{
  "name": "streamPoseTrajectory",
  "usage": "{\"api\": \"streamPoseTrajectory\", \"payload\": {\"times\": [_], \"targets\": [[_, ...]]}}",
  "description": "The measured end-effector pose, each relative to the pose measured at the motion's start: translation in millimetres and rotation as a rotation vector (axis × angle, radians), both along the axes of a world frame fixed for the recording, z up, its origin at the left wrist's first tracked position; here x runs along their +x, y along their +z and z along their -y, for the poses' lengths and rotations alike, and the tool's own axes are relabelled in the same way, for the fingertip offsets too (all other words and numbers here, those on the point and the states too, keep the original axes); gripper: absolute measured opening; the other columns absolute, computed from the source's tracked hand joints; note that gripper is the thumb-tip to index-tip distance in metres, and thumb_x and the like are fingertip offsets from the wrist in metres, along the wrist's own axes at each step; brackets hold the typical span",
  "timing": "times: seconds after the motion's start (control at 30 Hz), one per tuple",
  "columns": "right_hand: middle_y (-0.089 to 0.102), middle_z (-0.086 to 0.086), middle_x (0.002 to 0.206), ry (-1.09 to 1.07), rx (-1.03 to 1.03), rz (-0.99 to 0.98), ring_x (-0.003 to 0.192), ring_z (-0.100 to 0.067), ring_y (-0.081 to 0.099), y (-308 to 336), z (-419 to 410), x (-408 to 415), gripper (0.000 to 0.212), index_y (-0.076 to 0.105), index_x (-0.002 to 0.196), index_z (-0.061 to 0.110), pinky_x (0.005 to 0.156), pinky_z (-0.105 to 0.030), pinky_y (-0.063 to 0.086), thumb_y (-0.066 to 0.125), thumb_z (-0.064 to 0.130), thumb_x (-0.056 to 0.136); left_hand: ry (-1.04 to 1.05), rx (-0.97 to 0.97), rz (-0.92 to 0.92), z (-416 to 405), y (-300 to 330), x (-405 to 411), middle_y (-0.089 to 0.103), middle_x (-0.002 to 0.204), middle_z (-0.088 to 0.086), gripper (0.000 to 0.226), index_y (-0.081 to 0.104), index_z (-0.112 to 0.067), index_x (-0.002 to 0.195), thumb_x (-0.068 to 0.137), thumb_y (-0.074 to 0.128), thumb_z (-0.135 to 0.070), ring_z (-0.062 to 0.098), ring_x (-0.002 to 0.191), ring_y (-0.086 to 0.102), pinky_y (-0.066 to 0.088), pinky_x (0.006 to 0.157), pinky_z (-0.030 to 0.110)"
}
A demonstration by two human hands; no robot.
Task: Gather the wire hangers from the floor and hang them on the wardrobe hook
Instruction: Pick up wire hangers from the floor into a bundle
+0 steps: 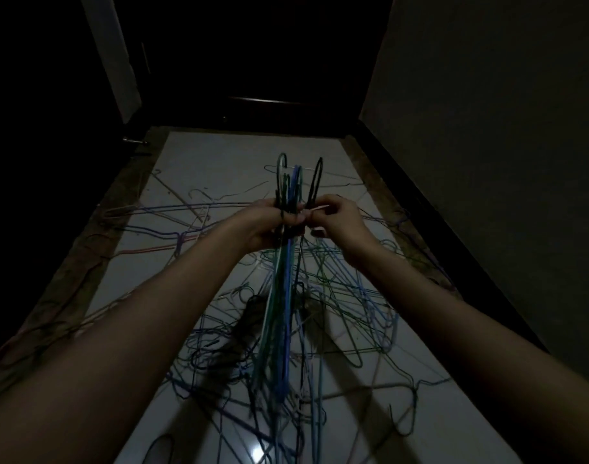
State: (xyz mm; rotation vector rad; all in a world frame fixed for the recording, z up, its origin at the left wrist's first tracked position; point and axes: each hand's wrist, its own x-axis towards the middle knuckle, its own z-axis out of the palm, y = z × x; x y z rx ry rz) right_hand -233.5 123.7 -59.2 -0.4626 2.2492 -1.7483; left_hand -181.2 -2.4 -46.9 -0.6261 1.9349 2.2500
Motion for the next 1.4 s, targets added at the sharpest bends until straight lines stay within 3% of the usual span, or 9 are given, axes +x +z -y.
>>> {"api": "streamPoseTrajectory", "payload": {"times": [0.13,0.23,0.37,0.63,0.77,1.03,1.17,1.27,1.4], "targets": [[0.066,-0.01,0.087,0.021,-0.041,0.017,0.078,-0.02,0.062,2,-4,-3,0.011,0.062,0.082,0.013,0.067,-0.028,0.049,0.062,0.002,0.084,-0.001,-0.023,-0.003,-5,-1,1,0.065,0.085,0.003,0.032,0.059,-0.013,0.114,0.086,0.06,0.003,0.013,0.072,0.064,0.052,0.051,0.021],[0.066,-0.004,0.088,0.085,-0.01,0.022,0.081,-0.015,0.061,-2,-9,-3,0.009,0.064,0.091,0.01,0.069,-0.027,0.048,0.062,0.003,0.085,0.023,-0.04,0.005,-6,-6,2,0.065,0.081,0.003,0.031,0.059,-0.009,0.115,0.086,0.059,0.002,0.012,0.07,0.063,0.05,0.057,0.023],[0.066,-0.003,0.09,0.099,0.003,0.053,0.08,-0.013,0.059,-10,-15,-9,0.012,0.065,0.086,0.015,0.066,-0.026,0.048,0.062,0.003,0.085,0.073,-0.003,-0.002,-8,-11,1,0.063,0.077,0.004,0.025,0.061,-0.008,0.11,0.087,0.057,0.004,0.008,0.057,0.063,0.047,0.042,0.013],[0.06,-0.012,0.089,-0.114,0.208,0.189,0.08,-0.021,0.057,-85,-75,-36,0.018,0.062,0.105,-0.002,0.064,-0.024,0.049,0.058,0.0,0.088,0.082,-0.008,0.006,-8,-23,-4,0.062,0.08,0.003,0.024,0.061,-0.011,0.11,0.09,0.056,0.0,0.008,0.061,0.062,0.042,0.038,0.011],[0.063,-0.016,0.093,-0.209,0.322,0.212,0.088,-0.029,0.06,-131,-108,-39,0.009,0.063,0.093,0.002,0.08,-0.042,0.052,0.062,-0.001,0.085,0.06,-0.026,-0.007,-14,-30,-12,0.063,0.081,0.002,0.023,0.061,-0.013,0.108,0.089,0.057,0.0,0.006,0.06,0.064,0.043,0.04,0.012],[0.057,-0.015,0.126,-0.282,0.473,0.255,0.116,-0.03,0.054,-175,-131,-45,0.04,0.056,0.123,0.0,0.093,-0.035,0.046,0.066,0.004,0.084,0.028,-0.075,-0.034,-22,-44,-32,0.066,0.089,-0.001,0.019,0.063,-0.024,0.092,0.089,0.06,-0.006,0.008,0.077,0.064,0.045,0.056,0.02],[0.063,-0.014,0.115,-0.18,0.485,0.257,0.106,-0.028,0.06,-183,-130,-39,0.032,0.061,0.117,0.0,0.084,-0.032,0.049,0.064,0.006,0.086,0.024,-0.065,-0.054,-27,-51,-39,0.066,0.09,-0.001,0.019,0.063,-0.023,0.093,0.088,0.061,-0.005,0.007,0.073,0.065,0.048,0.047,0.014],[0.067,-0.018,0.106,-0.13,0.422,0.26,0.101,-0.03,0.062,-186,-133,-36,0.02,0.068,0.104,-0.002,0.091,-0.039,0.051,0.065,0.005,0.085,0.004,-0.089,-0.046,-32,-60,-43,0.066,0.089,0.001,0.018,0.063,-0.023,0.092,0.087,0.062,-0.005,0.008,0.07,0.065,0.05,0.054,0.018],[0.066,-0.018,0.093,-0.288,0.391,0.226,0.088,-0.03,0.064,-191,-139,-35,0.006,0.064,0.09,0.007,0.082,-0.043,0.054,0.061,0.003,0.087,-0.018,-0.066,-0.013,-37,-70,-46,0.066,0.089,0.001,0.018,0.064,-0.023,0.092,0.087,0.062,-0.006,0.008,0.072,0.065,0.05,0.059,0.02]]}}
